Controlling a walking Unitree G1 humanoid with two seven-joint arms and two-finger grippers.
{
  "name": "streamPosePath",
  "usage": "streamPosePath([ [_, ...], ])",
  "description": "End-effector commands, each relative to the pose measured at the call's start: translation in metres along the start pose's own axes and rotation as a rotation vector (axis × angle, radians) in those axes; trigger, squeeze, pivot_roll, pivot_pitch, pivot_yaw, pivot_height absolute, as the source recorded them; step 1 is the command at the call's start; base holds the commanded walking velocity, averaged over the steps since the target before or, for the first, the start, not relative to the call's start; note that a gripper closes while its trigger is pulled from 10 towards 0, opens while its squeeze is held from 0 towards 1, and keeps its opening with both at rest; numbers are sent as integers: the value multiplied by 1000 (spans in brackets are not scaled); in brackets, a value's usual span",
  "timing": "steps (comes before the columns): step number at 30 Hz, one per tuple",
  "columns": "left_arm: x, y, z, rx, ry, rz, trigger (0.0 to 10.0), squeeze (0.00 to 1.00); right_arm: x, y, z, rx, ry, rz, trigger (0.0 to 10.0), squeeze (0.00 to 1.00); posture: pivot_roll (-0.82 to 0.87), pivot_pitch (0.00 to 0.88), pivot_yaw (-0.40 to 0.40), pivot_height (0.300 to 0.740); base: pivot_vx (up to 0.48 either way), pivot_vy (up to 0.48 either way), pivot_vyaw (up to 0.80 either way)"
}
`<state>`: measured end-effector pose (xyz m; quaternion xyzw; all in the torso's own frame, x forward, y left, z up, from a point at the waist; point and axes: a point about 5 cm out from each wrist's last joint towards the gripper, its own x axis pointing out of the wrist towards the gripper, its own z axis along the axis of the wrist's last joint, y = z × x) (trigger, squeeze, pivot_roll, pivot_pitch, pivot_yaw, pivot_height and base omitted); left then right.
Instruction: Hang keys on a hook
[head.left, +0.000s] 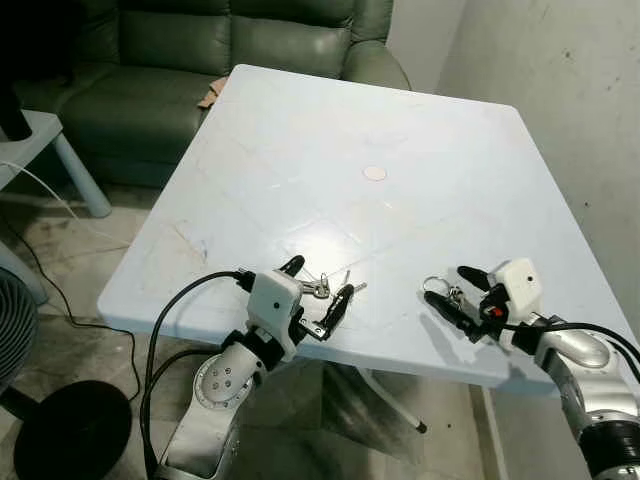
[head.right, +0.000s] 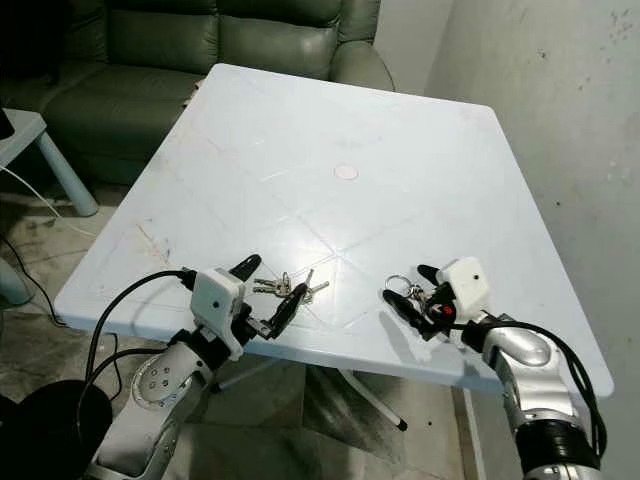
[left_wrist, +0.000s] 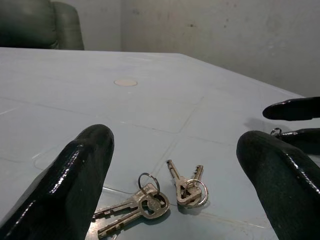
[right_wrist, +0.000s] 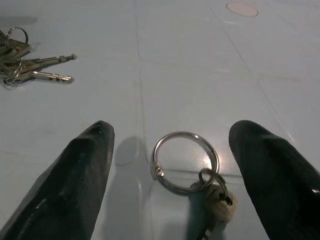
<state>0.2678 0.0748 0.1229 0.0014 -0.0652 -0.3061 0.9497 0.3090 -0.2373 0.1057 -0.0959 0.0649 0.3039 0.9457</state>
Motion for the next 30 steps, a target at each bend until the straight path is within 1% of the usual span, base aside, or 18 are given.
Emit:
streamPosePath([
  [1,1,-1,4,16,-6,-2,10000,0,-1,-3,-1,-5,4,-8,0,0,90,145,-74,740,0,0,0],
  [10,0,0,4,14,-1,14,10000,0,-3,-10,0,-19,20,-32,0,0,97,152,-77,740,0,0,0],
  [12,0,0,4,13,-2,15,10000,0,-3,-12,0,-11,24,-33,0,0,97,152,-77,740,0,0,0],
  [13,0,0,4,12,-1,16,10000,0,-4,-13,0,-20,35,-41,667,0,97,152,-77,740,0,0,0],
  [15,0,0,4,13,-1,16,10000,0,-4,-14,-1,-22,37,-44,706,0,97,152,-77,740,0,0,0],
  [16,0,0,4,12,-2,17,10000,0,-5,-15,-1,-24,38,-44,0,0,97,152,-77,740,0,0,0],
  [17,0,0,4,12,-2,17,10000,0,-5,-16,-1,-24,39,-45,0,0,96,156,-79,740,0,0,0],
  [18,1,0,4,12,-3,18,10000,0,-6,-17,-1,-26,44,-52,745,0,95,155,-80,740,0,0,0],
  [19,1,0,4,12,-3,20,10000,0,-7,-19,-1,-28,50,-58,118,0,95,155,-80,740,0,0,0],
  [27,1,0,5,12,-2,22,10000,0,-10,-23,-2,-43,62,-62,0,0,94,156,-79,740,0,0,0],
  [28,1,0,5,11,-3,21,10000,0,-10,-23,-2,-45,66,-59,431,0,94,156,-79,740,0,0,0],
  [29,2,0,5,10,-3,20,10000,0,-10,-23,-3,-52,69,-54,471,0,93,156,-77,740,0,0,0],
  [30,2,0,5,11,-3,20,10000,0,-10,-24,-2,-57,69,-56,1137,0,93,156,-77,740,0,0,0],
])
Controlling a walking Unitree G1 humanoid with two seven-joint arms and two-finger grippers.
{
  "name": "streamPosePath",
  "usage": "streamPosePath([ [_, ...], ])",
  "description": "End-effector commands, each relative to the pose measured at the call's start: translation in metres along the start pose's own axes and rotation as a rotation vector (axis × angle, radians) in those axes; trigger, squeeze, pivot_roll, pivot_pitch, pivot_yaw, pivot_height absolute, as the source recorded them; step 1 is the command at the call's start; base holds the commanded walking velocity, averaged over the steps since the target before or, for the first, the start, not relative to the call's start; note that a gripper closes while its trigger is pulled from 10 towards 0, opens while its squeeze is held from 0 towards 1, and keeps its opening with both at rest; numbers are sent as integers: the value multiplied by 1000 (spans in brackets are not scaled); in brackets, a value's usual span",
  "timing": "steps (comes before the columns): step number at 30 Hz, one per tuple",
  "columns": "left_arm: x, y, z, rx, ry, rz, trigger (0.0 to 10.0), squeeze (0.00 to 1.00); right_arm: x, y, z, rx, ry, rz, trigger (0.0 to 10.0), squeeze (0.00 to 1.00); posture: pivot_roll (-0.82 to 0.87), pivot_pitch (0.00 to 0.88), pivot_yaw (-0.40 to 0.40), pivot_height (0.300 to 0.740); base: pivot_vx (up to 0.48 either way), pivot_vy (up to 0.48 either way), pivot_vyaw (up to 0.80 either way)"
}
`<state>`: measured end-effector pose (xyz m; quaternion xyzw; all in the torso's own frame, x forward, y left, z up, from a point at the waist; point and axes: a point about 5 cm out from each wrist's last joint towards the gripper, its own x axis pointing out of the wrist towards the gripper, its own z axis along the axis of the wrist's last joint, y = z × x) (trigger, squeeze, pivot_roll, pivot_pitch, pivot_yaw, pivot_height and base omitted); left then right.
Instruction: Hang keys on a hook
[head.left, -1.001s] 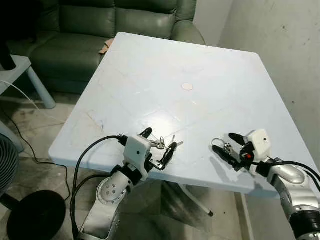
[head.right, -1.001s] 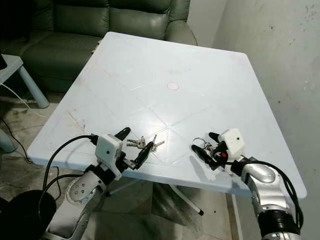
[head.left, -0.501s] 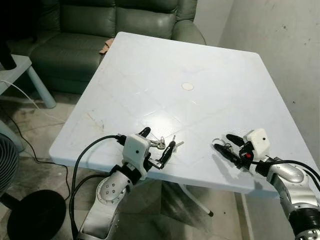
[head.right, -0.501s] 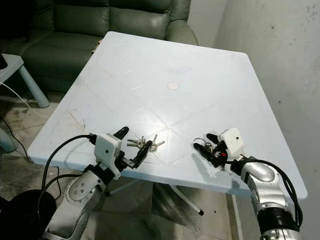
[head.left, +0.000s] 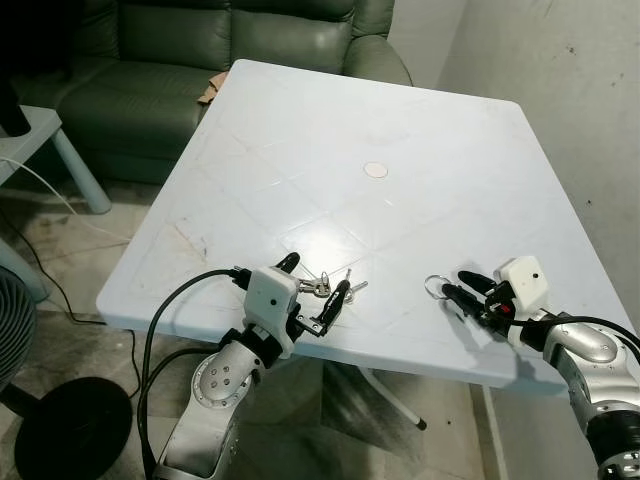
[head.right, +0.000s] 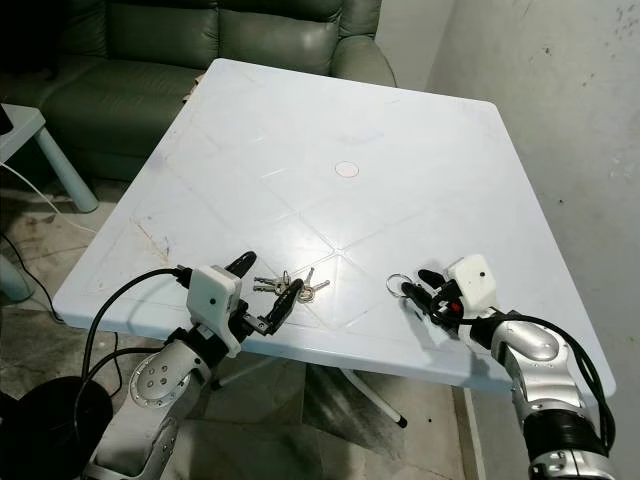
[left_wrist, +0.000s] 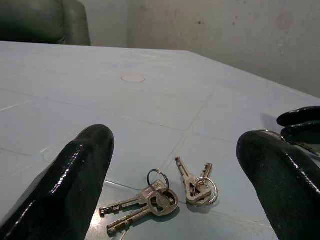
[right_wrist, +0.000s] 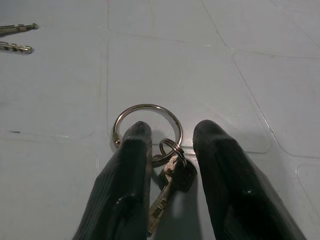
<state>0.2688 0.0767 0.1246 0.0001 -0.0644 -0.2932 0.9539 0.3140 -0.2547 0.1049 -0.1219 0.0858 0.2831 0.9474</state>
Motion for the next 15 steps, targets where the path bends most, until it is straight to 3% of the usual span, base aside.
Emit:
streamPosePath([
  [1,2,-2,4,13,-5,-7,10000,0,-5,-8,1,-24,9,-17,1137,0,93,156,-77,740,0,0,0],
  [3,2,-2,4,14,-5,-7,10000,0,-5,-8,2,-30,10,-12,824,0,93,156,-77,740,0,0,0],
  [6,2,-2,4,14,-6,-6,10000,0,-6,-8,1,-36,12,-8,1216,0,93,156,-77,740,0,0,0],
  [7,3,-2,4,13,-6,-5,10000,0,-6,-9,2,-40,14,-9,784,0,94,155,-77,740,0,0,0],
  [12,3,-2,4,9,-6,-2,10000,0,-6,-10,1,-37,17,2,588,0,94,157,-79,740,0,0,0],
  [13,2,-2,4,8,-6,-1,10000,0,-6,-9,1,-36,14,14,0,0,94,157,-79,740,0,0,0],
  [15,2,-1,4,9,-6,0,10000,0,-6,-9,1,-45,14,10,78,0,94,157,-79,740,0,0,0],
])
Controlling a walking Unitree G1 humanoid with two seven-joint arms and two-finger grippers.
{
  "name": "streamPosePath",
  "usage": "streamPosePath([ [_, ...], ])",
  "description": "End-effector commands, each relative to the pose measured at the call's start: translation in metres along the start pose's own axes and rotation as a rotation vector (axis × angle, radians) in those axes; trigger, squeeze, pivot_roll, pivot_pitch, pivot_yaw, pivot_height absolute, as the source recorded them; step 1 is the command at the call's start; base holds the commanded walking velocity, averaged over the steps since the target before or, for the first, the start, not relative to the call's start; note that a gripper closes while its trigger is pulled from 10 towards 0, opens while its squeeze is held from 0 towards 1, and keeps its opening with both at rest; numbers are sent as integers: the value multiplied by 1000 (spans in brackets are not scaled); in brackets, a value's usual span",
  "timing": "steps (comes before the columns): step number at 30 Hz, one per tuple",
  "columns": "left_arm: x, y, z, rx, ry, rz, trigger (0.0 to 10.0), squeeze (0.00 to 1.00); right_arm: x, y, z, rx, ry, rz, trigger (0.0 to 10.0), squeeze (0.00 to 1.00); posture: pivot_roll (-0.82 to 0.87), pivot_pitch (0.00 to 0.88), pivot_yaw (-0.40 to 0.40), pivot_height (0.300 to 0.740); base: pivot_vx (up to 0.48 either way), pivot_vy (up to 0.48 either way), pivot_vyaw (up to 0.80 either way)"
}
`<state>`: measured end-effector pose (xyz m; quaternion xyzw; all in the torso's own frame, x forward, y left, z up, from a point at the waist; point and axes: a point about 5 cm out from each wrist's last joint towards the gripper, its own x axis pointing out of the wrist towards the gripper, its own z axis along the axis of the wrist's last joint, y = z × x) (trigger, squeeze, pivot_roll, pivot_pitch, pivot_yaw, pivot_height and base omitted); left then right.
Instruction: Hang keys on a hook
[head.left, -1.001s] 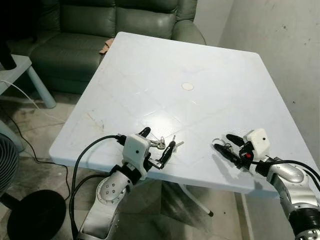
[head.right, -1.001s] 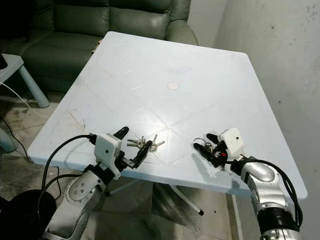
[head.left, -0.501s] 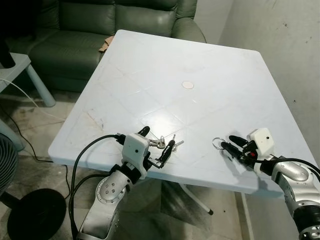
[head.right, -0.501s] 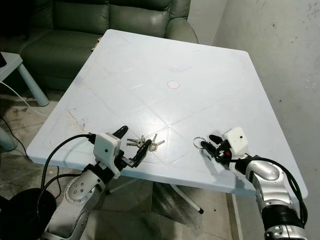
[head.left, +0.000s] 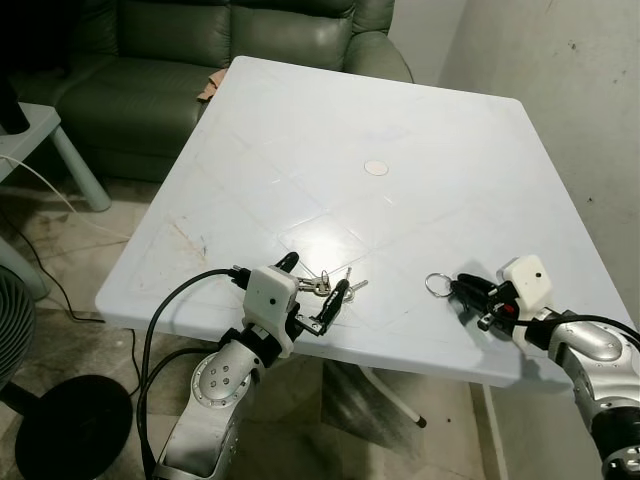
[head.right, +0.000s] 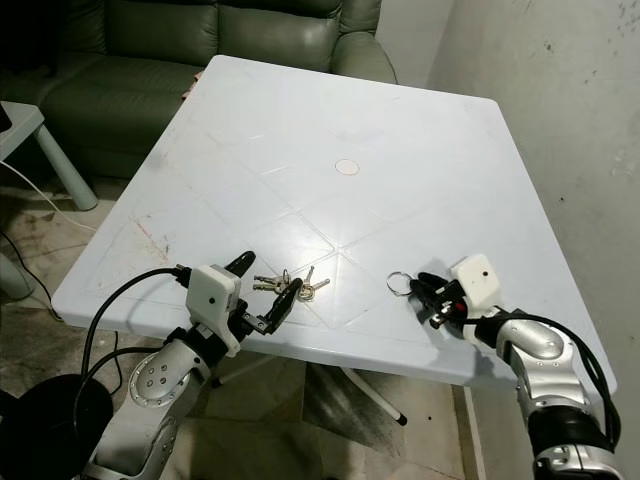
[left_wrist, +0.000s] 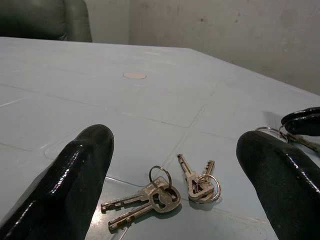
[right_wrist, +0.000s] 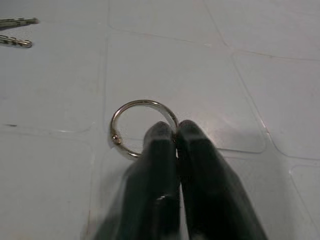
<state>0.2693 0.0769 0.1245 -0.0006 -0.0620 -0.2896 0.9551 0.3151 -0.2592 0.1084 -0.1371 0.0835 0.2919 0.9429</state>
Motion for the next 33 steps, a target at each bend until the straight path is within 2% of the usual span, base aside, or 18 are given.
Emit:
streamPosePath([
  [1,2,-2,4,11,-10,-7,10000,0,-4,-4,-1,-16,13,-10,0,0,94,157,-79,740,0,0,0],
  [14,5,0,6,9,-17,-2,10000,0,-4,-3,0,15,-21,-24,0,0,95,150,-82,740,0,0,0],
  [15,5,0,6,9,-17,-1,10000,0,-4,-2,-1,28,-27,-18,2706,0,95,150,-82,740,0,0,0],
  [16,5,0,6,9,-17,-1,10000,0,-4,0,-3,21,-20,-14,9608,0,94,141,-80,740,0,0,0],
  [19,5,1,6,9,-17,-1,10000,0,-3,0,-7,17,20,-24,10000,0,94,141,-80,740,0,0,0],
  [20,5,0,6,10,-17,-2,10000,0,-4,1,-6,24,8,-13,10000,133,94,141,-80,740,0,0,0],
  [21,5,1,6,10,-18,-4,10000,0,-5,0,-5,25,-4,-14,10000,1000,94,141,-80,740,0,0,0],
  [22,5,1,6,12,-17,-5,10000,0,-5,0,-6,67,-12,1,10000,1000,93,136,-77,740,0,0,0],
  [23,5,1,6,12,-17,-5,10000,0,-5,0,-6,67,-12,1,10000,1000,93,136,-77,740,0,0,0],
  [25,6,1,6,13,-17,-6,10000,0,-5,-2,-5,14,11,-25,10000,1000,93,136,-77,740,0,0,0],
  [30,6,1,6,12,-17,-8,10000,0,-5,-2,-4,12,5,-10,10000,1000,92,128,-77,740,0,0,0],
  [31,6,1,6,12,-17,-8,10000,0,-5,-2,-4,3,16,-13,10000,0,92,128,-77,740,0,0,0],
  [33,6,1,6,15,-18,-8,10000,0,-5,-1,-2,-6,-1,12,10000,0,92,128,-77,740,0,0,0],
])
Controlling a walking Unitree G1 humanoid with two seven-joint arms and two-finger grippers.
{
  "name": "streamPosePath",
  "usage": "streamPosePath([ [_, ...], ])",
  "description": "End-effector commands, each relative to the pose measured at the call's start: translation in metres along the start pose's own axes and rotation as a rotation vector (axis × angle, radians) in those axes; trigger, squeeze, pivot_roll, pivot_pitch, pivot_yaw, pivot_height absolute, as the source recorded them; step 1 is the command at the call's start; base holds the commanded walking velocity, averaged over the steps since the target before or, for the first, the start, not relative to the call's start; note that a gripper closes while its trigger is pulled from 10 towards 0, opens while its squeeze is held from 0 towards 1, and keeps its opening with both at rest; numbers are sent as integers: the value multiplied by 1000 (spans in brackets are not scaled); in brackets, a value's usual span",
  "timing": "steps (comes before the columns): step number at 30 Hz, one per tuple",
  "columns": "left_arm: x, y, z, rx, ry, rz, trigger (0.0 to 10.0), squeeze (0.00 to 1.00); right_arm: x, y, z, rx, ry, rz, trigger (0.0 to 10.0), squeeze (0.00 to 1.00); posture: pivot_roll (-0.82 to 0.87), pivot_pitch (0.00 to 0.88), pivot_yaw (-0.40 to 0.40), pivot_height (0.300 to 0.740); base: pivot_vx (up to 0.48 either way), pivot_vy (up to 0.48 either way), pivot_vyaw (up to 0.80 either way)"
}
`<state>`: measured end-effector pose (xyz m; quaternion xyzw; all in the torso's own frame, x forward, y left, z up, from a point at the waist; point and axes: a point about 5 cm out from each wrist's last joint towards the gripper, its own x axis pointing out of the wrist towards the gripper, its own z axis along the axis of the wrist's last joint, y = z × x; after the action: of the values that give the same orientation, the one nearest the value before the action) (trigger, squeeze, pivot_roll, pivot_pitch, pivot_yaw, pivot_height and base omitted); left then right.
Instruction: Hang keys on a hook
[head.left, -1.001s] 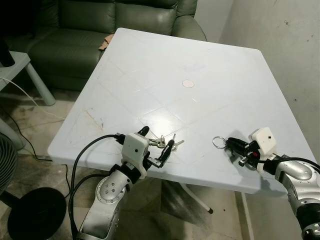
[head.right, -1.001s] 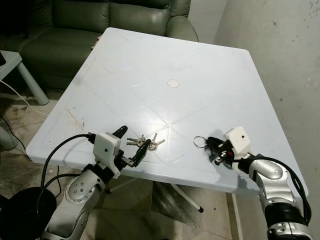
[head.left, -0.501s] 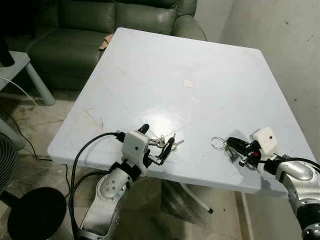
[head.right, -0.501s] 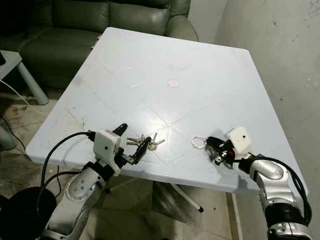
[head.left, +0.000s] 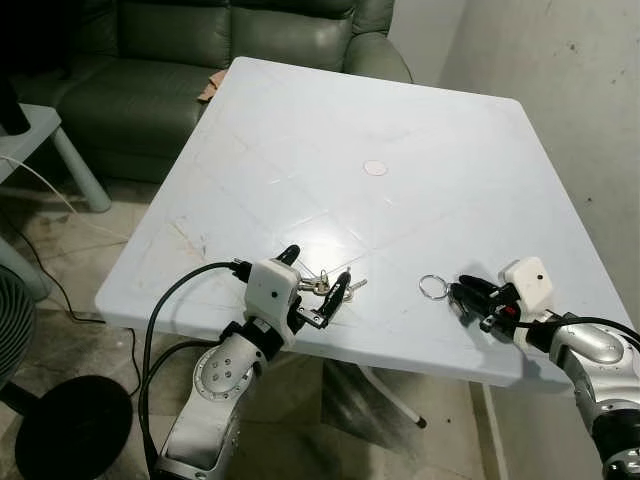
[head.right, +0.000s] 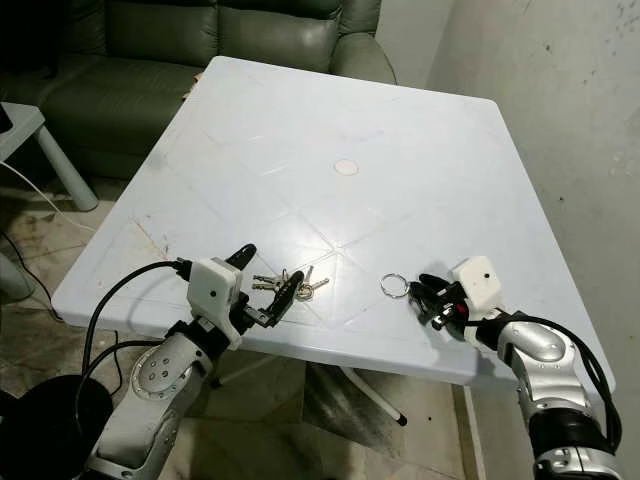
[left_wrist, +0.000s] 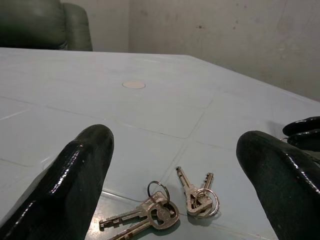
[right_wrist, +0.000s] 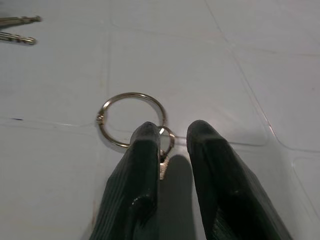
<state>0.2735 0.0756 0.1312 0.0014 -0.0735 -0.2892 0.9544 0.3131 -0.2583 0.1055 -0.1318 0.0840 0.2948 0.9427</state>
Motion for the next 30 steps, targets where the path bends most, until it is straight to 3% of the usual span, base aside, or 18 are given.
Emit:
streamPosePath([
  [1,1,-1,0,5,3,-8,10000,0,-4,-4,0,-20,17,4,10000,0,92,128,-77,740,0,0,0],
  [18,1,0,1,4,0,-2,10000,0,-2,1,-3,6,42,48,10000,0,96,132,-78,740,0,0,0],
  [19,1,0,1,3,1,0,10000,0,-3,2,-2,6,28,56,0,0,96,132,-78,740,0,0,0],
  [30,1,3,1,-1,2,13,10000,0,-7,1,1,17,-11,71,0,0,94,147,-80,740,0,0,0],
])
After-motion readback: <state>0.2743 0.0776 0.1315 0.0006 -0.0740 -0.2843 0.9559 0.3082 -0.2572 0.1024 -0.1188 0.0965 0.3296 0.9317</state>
